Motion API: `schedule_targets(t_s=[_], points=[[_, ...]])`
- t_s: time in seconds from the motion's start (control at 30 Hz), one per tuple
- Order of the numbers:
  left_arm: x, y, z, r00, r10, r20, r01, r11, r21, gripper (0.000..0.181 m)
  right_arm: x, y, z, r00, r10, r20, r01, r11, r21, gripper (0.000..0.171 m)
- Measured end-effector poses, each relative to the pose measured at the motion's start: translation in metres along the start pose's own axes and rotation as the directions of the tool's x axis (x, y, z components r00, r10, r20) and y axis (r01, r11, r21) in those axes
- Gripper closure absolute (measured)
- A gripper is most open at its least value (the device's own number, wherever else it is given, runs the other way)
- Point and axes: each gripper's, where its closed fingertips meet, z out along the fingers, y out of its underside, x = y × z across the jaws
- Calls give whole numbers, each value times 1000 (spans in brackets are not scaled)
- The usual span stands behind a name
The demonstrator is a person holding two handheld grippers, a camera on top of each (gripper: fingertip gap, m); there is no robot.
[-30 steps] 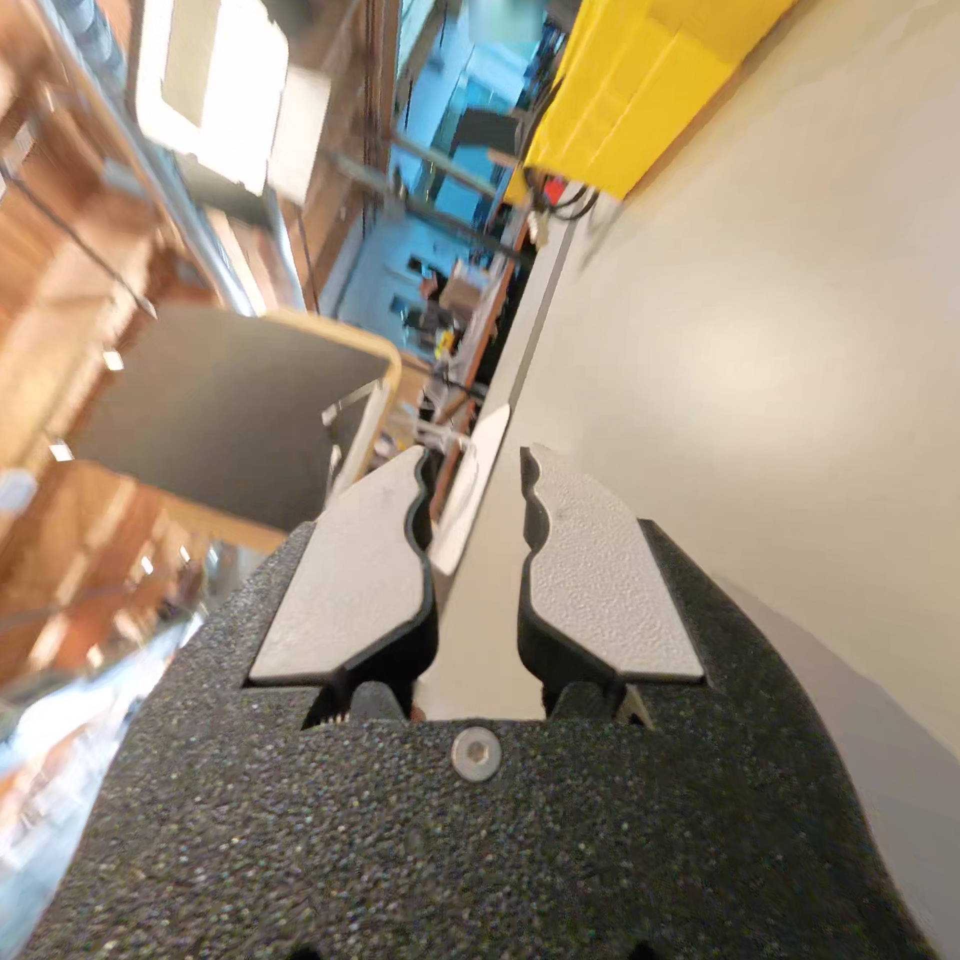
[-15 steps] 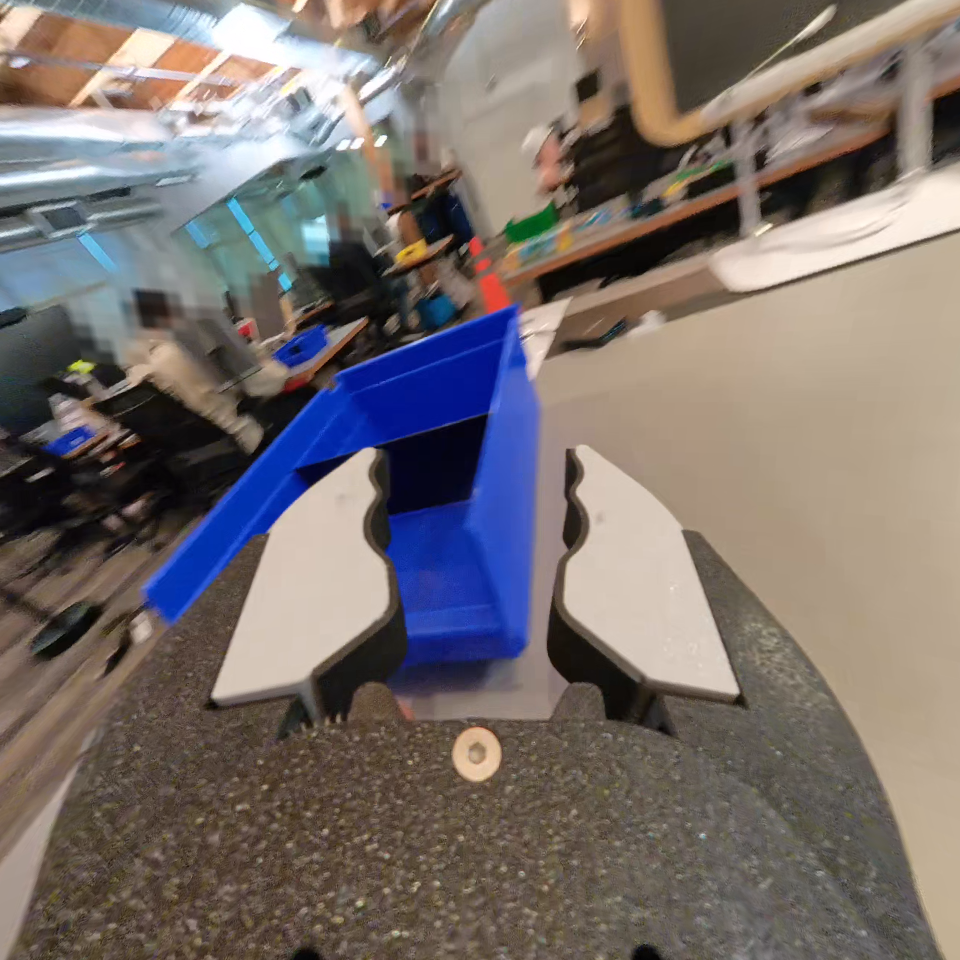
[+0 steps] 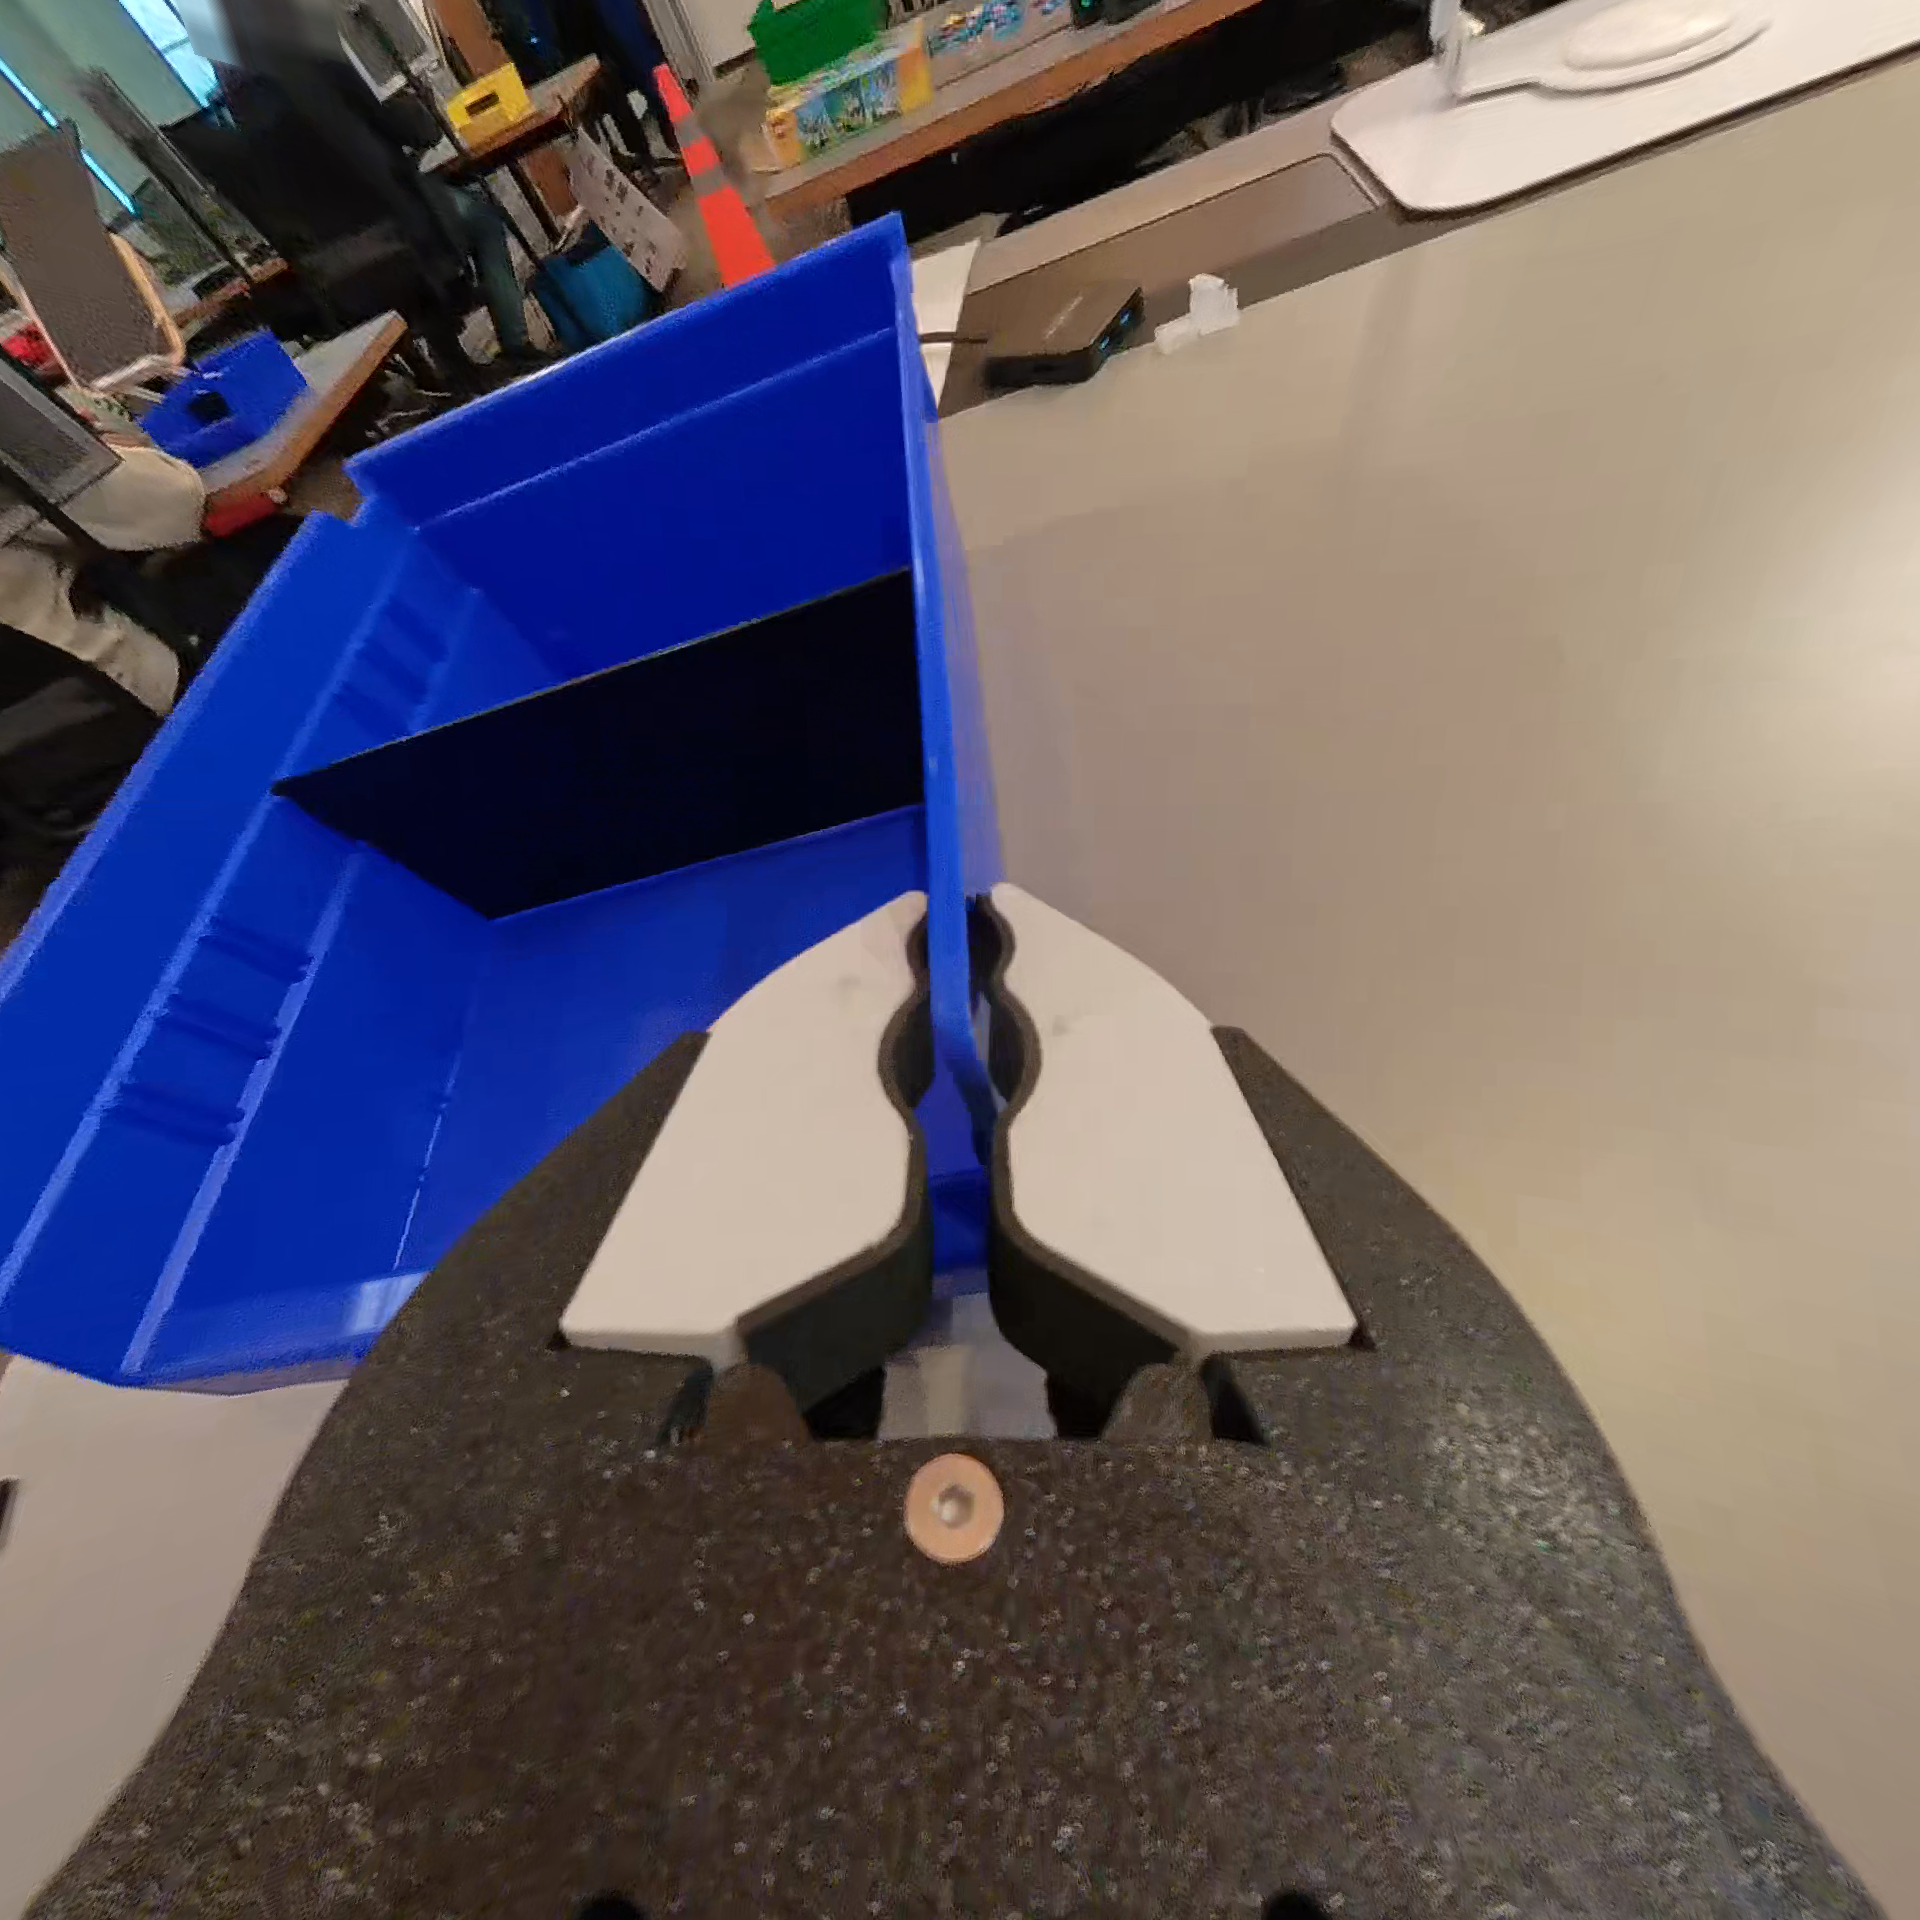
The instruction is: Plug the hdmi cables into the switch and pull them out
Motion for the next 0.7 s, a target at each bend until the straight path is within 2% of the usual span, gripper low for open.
schedule_targets(t_s=[0.2,0.33,0.53,0.7], points=[[27,12,-48,983,91,-160,-79,994,81,176,-25,-1,-24,978,-58,202,45,997,69,156],[50,22,-87,934,172,-313,-130,980,150,176,-50,-11,-30,935,-133,330,90,986,141,156],[81,36,-141,784,323,-530,-190,938,292,176,-76,-29,-19,826,-253,504,138,957,255,160],[102,46,-178,614,447,-651,-204,886,416,176,-83,-43,1,717,-265,644,85,951,297,166]])
